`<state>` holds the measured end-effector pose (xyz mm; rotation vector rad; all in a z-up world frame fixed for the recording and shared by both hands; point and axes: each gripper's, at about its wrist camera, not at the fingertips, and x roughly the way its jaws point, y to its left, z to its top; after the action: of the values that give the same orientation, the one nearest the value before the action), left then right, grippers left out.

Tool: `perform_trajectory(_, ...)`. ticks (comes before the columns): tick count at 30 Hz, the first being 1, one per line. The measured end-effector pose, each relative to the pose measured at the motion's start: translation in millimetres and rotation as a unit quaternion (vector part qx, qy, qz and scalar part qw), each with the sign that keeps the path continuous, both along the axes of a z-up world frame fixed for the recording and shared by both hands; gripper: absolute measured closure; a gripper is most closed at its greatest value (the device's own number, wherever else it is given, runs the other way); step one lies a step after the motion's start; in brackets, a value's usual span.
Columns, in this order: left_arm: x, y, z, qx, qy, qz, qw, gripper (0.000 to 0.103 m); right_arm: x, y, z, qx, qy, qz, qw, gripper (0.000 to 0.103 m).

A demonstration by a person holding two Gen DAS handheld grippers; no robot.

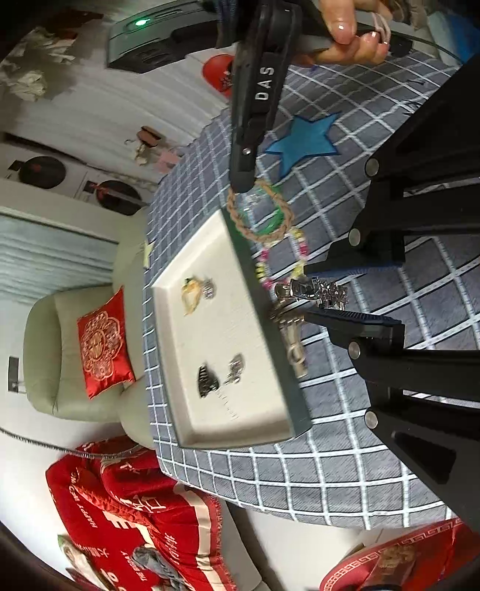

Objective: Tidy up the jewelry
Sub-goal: 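Lower the star chain into the tray with the left tool while the right tool lowers the braided bracelet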

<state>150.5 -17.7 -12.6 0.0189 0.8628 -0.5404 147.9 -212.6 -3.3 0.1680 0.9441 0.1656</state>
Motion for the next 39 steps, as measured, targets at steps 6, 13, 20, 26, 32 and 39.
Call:
perform_trajectory(6, 25.3, 7.6, 10.1, -0.011, -0.008, 0.023, 0.9996, 0.070, 19.4, 0.5, 8.0, -0.007, -0.008, 0.002, 1.000, 0.095)
perform_trajectory(13, 61.7, 6.8, 11.7, -0.010, -0.010, 0.042, 0.9990, 0.070, 56.9, -10.1, 3.2, 0.020, -0.001, -0.015, 1.000, 0.095)
perform_trajectory(20, 103.2, -4.8, 7.0, 0.003, -0.007, 0.047, 0.9989, 0.070, 97.2, -19.4, -13.6, 0.024, 0.012, -0.035, 0.999, 0.096)
perform_trajectory(26, 142.5, -19.2, -9.9, 0.029, 0.001, 0.063, 0.9976, 0.070, 128.0, -26.3, -28.4, 0.036, 0.018, -0.050, 0.998, 0.096)
perform_trajectory(32, 169.5, -27.7, -33.6, 0.044, 0.025, 0.073, 0.9961, 0.070, 152.6, -27.7, -46.1, 0.038, 0.026, -0.057, 0.997, 0.096)
perform_trajectory(39, 180.7, -41.6, -45.6, 0.068, 0.032, 0.066, 0.9950, 0.070, 170.1, -30.6, -71.1, 0.028, 0.044, -0.062, 0.997, 0.096)
